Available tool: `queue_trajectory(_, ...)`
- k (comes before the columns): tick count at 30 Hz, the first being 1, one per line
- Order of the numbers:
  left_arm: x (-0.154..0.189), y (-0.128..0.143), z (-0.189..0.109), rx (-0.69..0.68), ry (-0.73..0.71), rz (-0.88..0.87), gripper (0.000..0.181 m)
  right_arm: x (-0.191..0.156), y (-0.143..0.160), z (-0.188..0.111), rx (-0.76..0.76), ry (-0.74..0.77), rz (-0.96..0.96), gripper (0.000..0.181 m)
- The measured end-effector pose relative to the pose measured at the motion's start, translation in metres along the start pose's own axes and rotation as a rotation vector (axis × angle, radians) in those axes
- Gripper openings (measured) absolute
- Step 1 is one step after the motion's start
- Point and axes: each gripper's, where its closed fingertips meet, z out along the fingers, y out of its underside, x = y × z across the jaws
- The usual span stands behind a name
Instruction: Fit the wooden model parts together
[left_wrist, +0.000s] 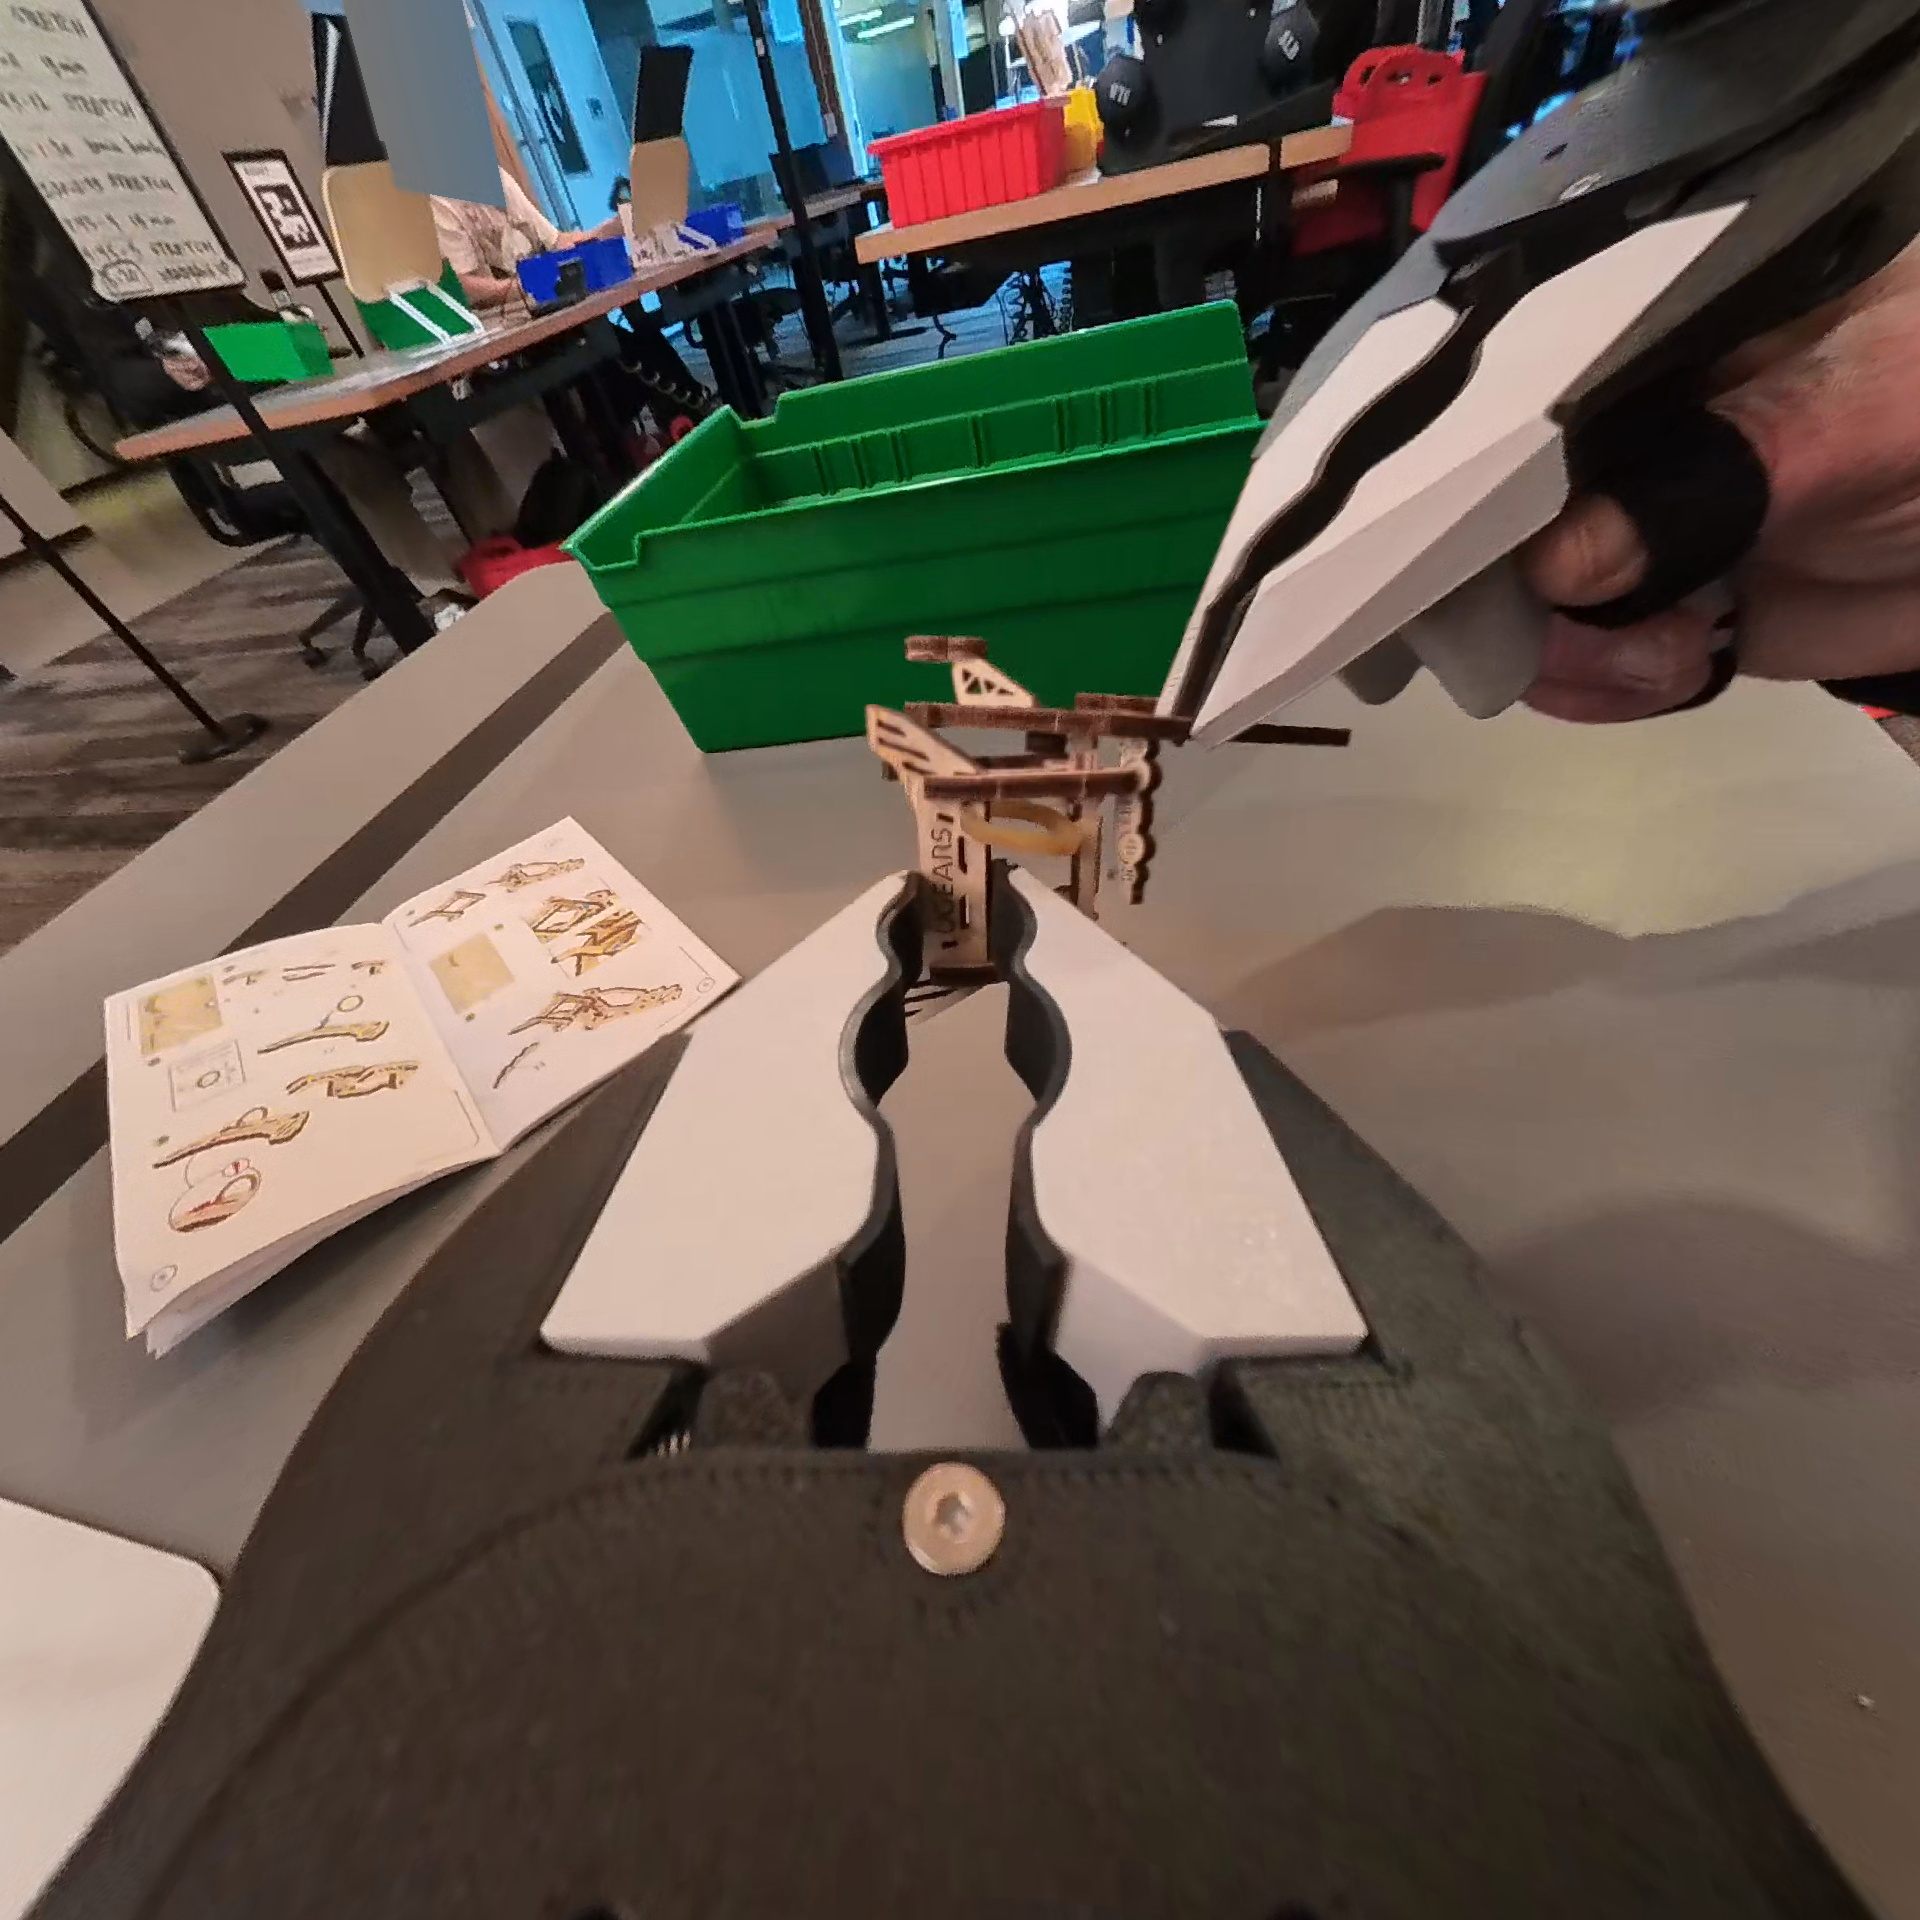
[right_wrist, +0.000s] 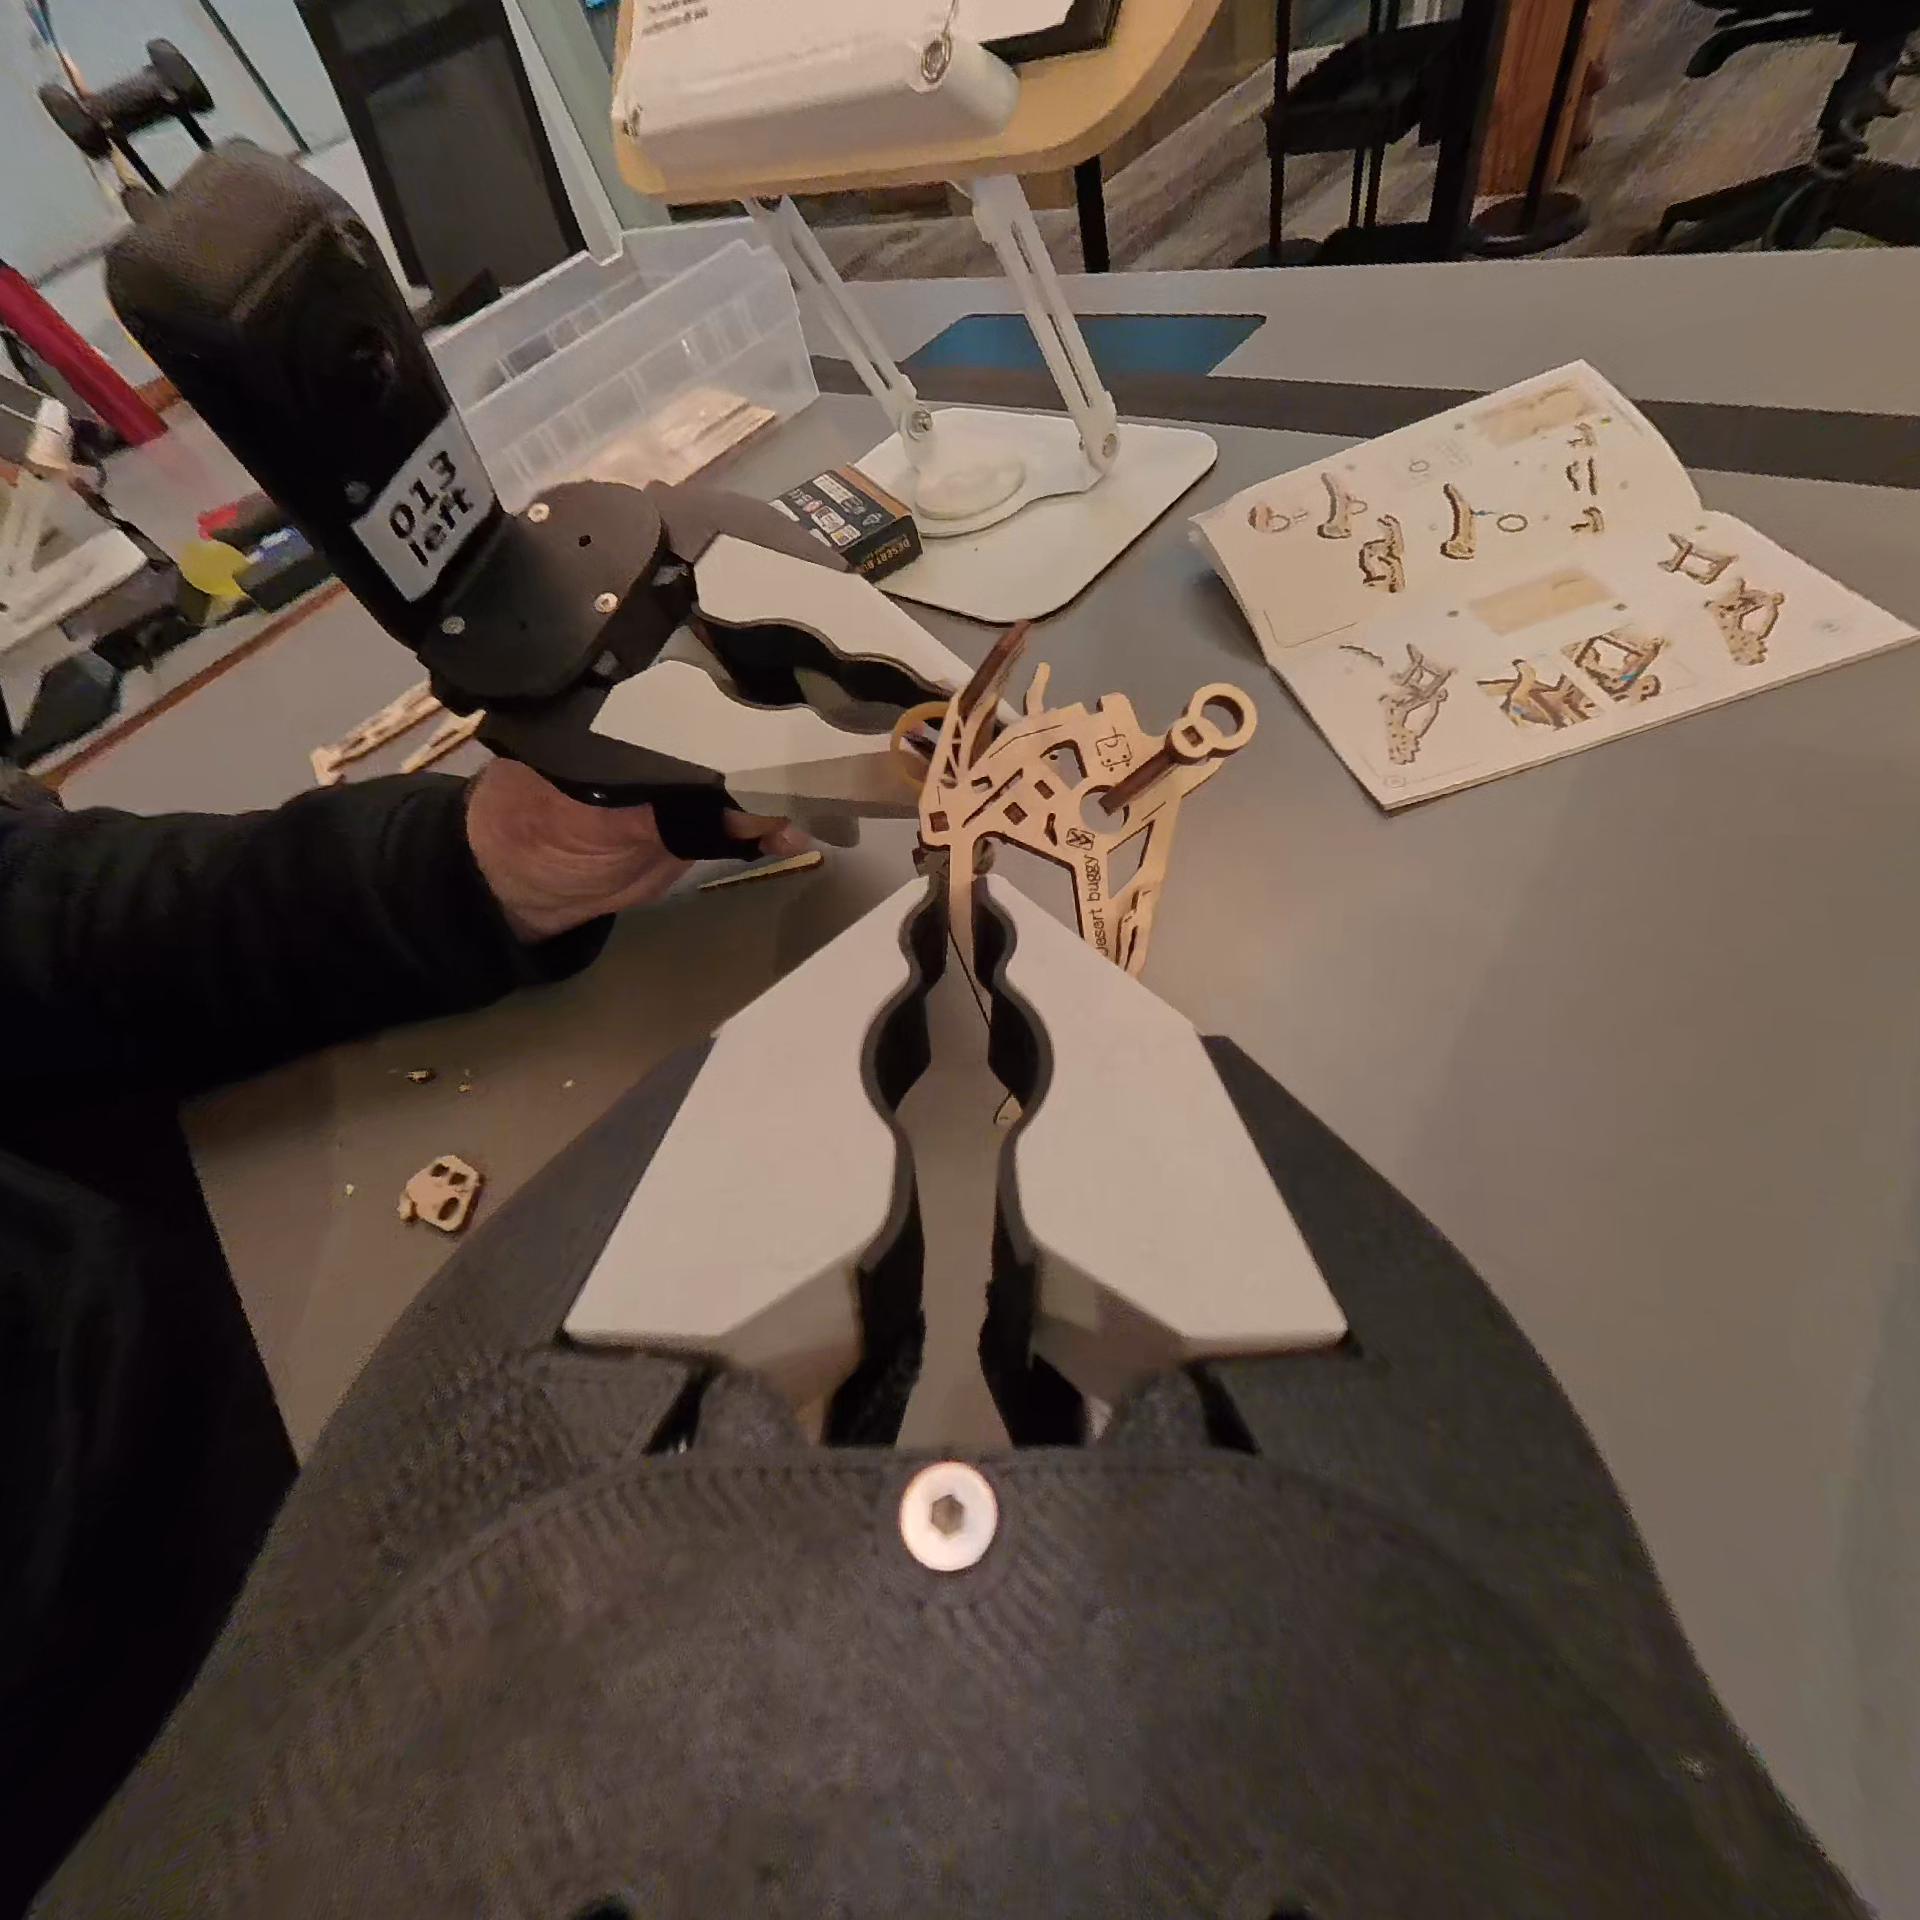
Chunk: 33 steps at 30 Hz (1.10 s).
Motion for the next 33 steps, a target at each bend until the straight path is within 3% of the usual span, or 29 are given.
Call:
queue_trajectory(23,-0.001,-0.001,-0.003,0.052,0.048,-0.019,0.010,0.002,-0.005,-0.005,-0.046,-0.008,-0.067,0.001)
queue_trajectory(33,-0.008,-0.003,-0.006,0.038,-0.045,0.068,0.010,-0.002,-0.007,0.003,-0.072,0.030,-0.032,0.001)
